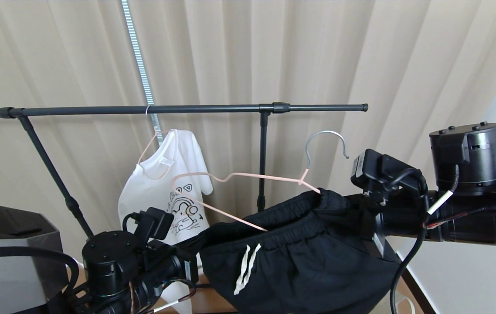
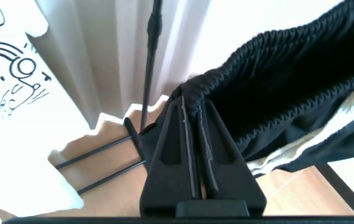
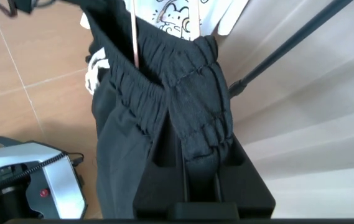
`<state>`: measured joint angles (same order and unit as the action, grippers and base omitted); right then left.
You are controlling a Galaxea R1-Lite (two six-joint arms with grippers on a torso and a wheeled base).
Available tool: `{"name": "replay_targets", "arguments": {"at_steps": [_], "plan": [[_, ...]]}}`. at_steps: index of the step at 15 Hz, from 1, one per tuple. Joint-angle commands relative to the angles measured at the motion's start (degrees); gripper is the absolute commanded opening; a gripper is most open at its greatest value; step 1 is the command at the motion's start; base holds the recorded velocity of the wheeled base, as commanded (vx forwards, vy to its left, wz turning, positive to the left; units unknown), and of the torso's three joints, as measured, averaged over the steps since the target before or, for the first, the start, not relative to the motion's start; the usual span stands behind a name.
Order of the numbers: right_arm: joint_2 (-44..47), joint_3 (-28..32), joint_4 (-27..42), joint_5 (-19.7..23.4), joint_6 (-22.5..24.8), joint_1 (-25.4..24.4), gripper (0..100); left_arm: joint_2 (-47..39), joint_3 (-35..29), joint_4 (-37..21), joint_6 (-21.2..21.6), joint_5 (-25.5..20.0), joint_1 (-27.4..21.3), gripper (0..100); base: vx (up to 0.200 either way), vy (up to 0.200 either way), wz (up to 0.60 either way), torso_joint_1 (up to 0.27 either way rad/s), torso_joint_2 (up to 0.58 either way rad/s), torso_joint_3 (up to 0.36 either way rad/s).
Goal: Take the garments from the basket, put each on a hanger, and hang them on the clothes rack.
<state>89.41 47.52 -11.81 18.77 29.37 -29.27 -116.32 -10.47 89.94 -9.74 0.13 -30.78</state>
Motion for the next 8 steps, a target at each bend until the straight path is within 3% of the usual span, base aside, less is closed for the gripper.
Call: {"name": "replay_targets", "arguments": {"at_steps": [1, 5, 8], "plan": [[-0.02, -1.20, 0.04, -0.14, 1.31, 0.00, 0, 1.10, 0.10, 0.06, -0.02, 0.04, 0.28, 0, 0.000, 0.000, 0.00, 0.000, 0.00, 0.000], [-0.28, -3.93, -0.14, -0.14, 7.81, 0.09, 0, 1.10, -0.34, 0.06, 0.95, 1.01, 1.95, 0, 0.000, 0.000, 0.00, 0.000, 0.00, 0.000], [-0.28, -4.36, -0.14, -0.14, 9.13, 0.71, 0, 1.19, -0.34, 0.06, 1.48, 1.10, 3.27, 0, 0.000, 0.000, 0.00, 0.000, 0.00, 0.000]]}}
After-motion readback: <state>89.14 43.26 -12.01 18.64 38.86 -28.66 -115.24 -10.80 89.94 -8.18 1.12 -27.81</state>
